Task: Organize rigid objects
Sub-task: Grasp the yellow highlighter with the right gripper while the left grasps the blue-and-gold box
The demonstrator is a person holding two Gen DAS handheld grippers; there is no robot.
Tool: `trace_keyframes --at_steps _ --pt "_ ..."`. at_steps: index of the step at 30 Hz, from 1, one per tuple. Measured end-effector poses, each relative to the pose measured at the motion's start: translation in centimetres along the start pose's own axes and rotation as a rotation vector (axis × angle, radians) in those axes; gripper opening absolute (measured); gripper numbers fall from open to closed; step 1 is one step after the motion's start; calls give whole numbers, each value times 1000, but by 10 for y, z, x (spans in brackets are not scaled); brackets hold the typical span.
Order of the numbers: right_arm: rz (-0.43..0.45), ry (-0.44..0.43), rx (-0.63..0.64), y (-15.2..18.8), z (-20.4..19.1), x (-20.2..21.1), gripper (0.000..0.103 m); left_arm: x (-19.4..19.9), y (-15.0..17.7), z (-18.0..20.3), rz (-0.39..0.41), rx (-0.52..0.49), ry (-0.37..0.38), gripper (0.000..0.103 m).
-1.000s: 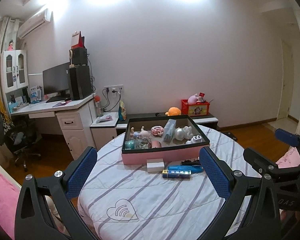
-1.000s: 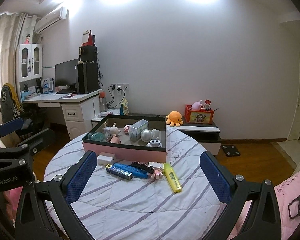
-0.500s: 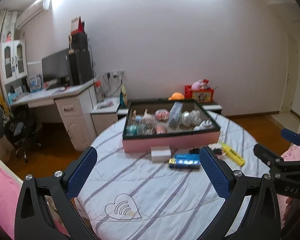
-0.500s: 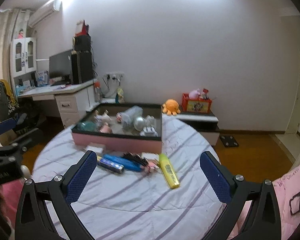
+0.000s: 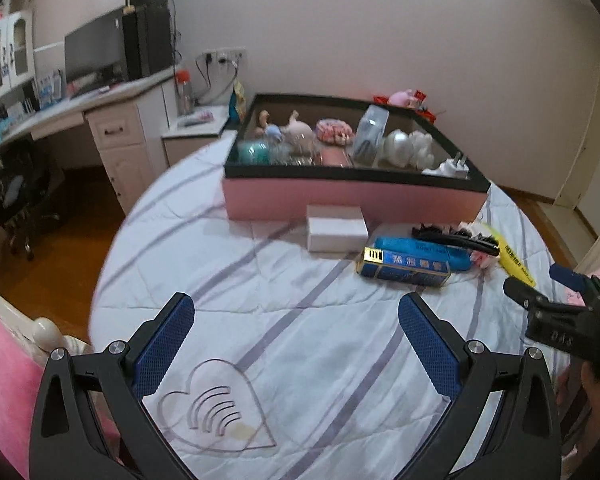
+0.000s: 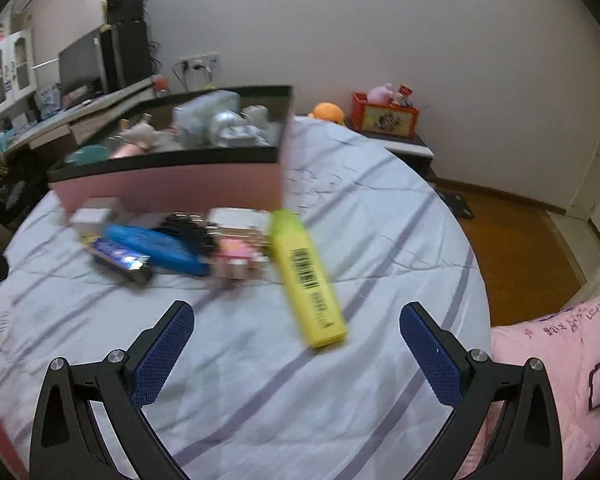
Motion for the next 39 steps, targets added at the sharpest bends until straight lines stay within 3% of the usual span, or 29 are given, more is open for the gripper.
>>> trace_keyframes --at_steps 4,7,8,9,19,22,32,37,39 --pt "-33 -76 12 -8 12 -17 99 -17 2 11 -47 -1 22 103" --pt "-30 -61 87 -16 9 -20 76 -26 2 25 -75 -15 44 103" --pt "-40 -73 102 -16 7 -23 56 -30 2 33 -85 -22 53 103" --pt "-45 -97 103 -17 6 -27 43 -33 1 38 -88 -24 61 103" --pt "-20 -153 49 -15 15 -30 42 -77 -8 81 -167 21 31 103" --pt "-21 -154 48 -16 15 -30 42 -85 -6 80 -180 5 -13 103" --pt "-24 -144 58 -17 13 -32 42 -47 5 4 -142 36 -152 103" --pt "-26 -135 64 -17 13 -32 42 -42 -4 -9 -88 131 -122 103" --pt "-26 -136 63 -17 13 -32 42 -52 -9 -5 -107 151 -93 103"
Point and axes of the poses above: each gripper's, at about its wrist camera, not at the fingertips, and x roughly against the way its jaws point, z to its right, y to its underside, the point moved 1 cm from there along -x, roughly the way its jaws point, and after that the axes turned 10 degrees about x, right-handed, at the moved point
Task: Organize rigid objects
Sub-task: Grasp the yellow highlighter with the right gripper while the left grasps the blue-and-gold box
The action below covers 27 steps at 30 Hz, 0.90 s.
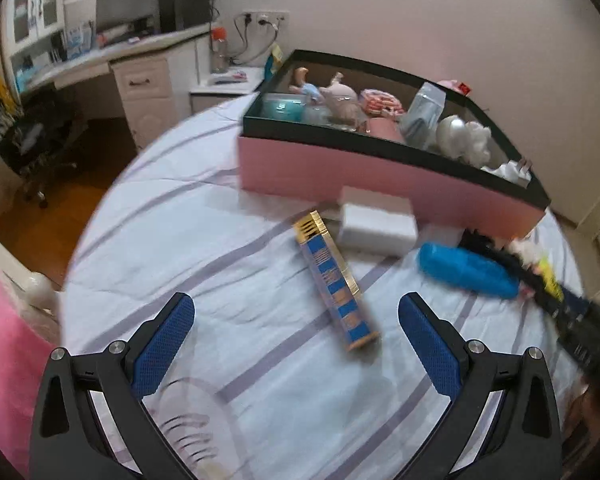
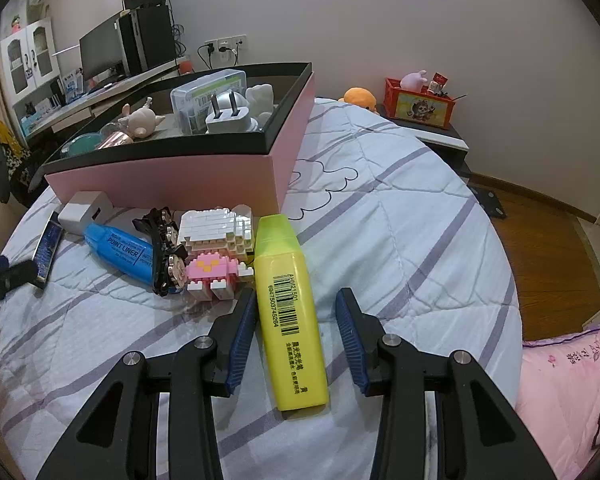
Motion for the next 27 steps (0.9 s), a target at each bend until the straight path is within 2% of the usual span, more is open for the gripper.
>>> trace_keyframes --at_steps 2,5,6,8,9,10,12,14,16,19,23,27 --pt "0 -3 -2 -1 0 0 42 -13 -3 9 -15 -20 -3 103" --pt "1 -3 -3 -1 0 0 42 -27 -2 15 -14 -89 -74 103" --pt "2 -3 -4 -1 0 0 42 -28 -2 15 -12 -90 -64 101" --pt "3 -1 -2 -1 0 0 41 -26 -4 14 -6 -96 -26 91" --pt "3 4 0 -1 0 0 41 -26 -6 14 -6 -112 -9 78" --pt "4 6 1 -1 0 0 40 -23 -7 14 -1 -127 -1 61" --pt "8 10 0 -1 -1 1 33 -20 -6 15 -5 -164 31 43" --pt "11 5 -6 0 0 1 30 -16 -3 13 -2 -197 47 35" --pt "14 -9 -16 2 2 2 26 -12 0 10 -10 -217 62 19" --pt "15 -34 -33 11 -1 11 26 -3 9 1 -31 -225 99 15" --pt "8 -52 -26 28 -18 30 26 11 20 -16 -68 -223 157 15" --pt "1 -51 -9 41 -37 45 27 17 27 -17 -60 -247 145 16"
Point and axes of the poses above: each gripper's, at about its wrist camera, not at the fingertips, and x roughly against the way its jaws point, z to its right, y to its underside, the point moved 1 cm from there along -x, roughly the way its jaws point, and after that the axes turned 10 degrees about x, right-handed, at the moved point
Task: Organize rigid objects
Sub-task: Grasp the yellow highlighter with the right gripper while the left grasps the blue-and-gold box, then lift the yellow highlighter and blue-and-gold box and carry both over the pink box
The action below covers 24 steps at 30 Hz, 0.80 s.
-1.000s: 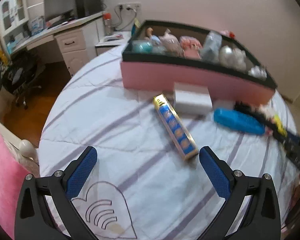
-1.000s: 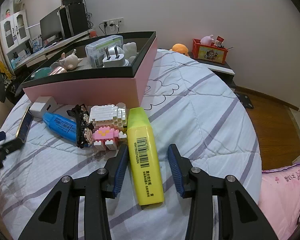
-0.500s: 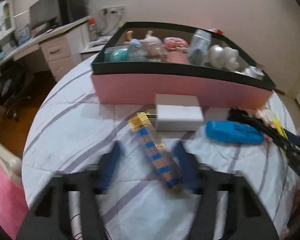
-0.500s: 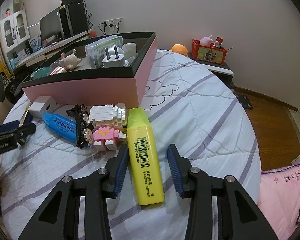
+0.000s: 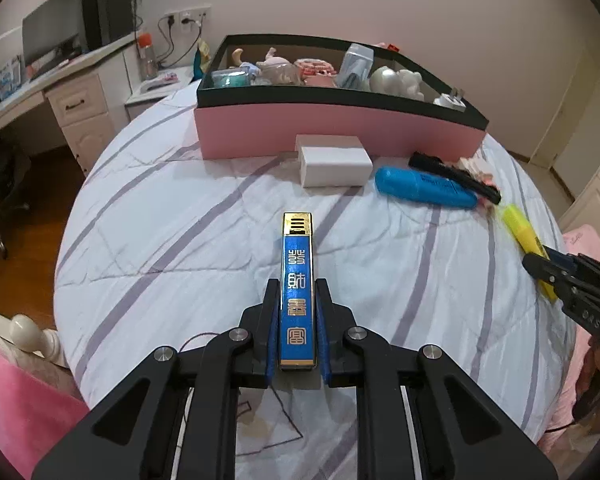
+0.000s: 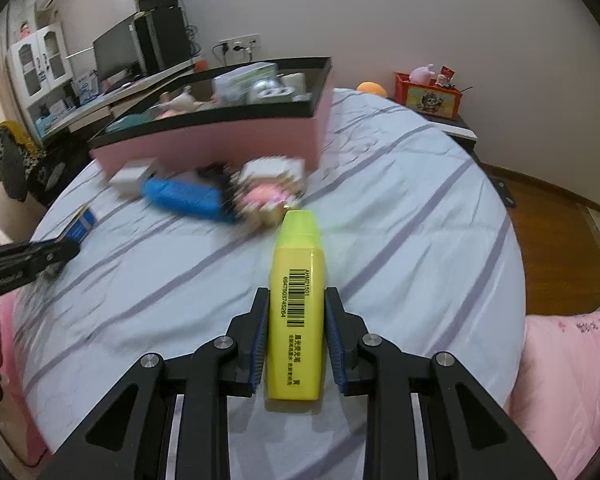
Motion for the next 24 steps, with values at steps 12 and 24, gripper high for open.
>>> trace_keyframes --at_steps 12,24 --pt "19 79 14 -8 -5 -12 27 -11 -1 10 99 -23 -45 16" --pt "200 -22 -58 -15 -2 31 26 35 -4 9 208 46 44 15"
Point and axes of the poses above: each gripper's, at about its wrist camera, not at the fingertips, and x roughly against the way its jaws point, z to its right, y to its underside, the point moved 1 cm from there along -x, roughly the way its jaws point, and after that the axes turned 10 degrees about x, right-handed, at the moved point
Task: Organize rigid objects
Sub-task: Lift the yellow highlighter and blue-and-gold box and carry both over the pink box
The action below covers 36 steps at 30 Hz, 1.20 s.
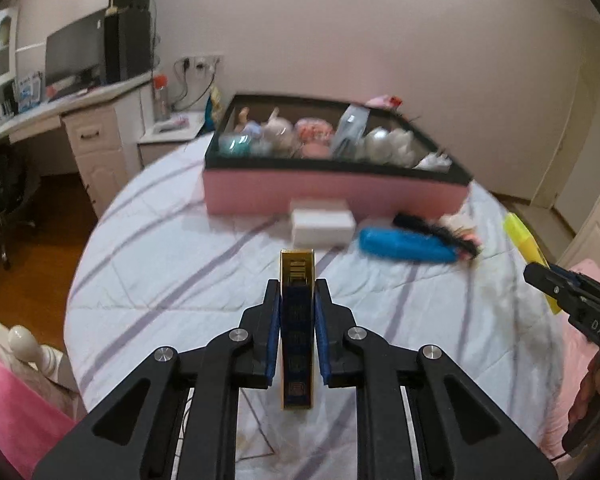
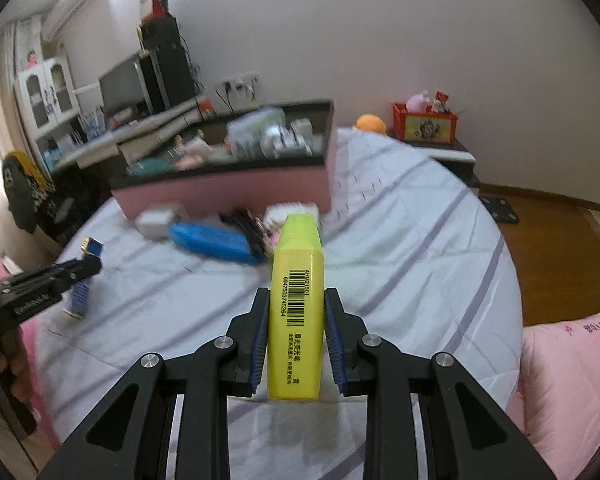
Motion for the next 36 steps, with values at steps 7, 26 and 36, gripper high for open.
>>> trace_keyframes --at_steps 7,26,36 --pt "82 -22 42 -24 -18 27 26 21 -13 16 64 -30 20 15" --pt "223 -2 110 -57 -48 53 27 92 -39 56 350 -108 -70 15" --pt "239 -9 119 -72 -46 48 27 90 -55 69 384 -138 -54 15"
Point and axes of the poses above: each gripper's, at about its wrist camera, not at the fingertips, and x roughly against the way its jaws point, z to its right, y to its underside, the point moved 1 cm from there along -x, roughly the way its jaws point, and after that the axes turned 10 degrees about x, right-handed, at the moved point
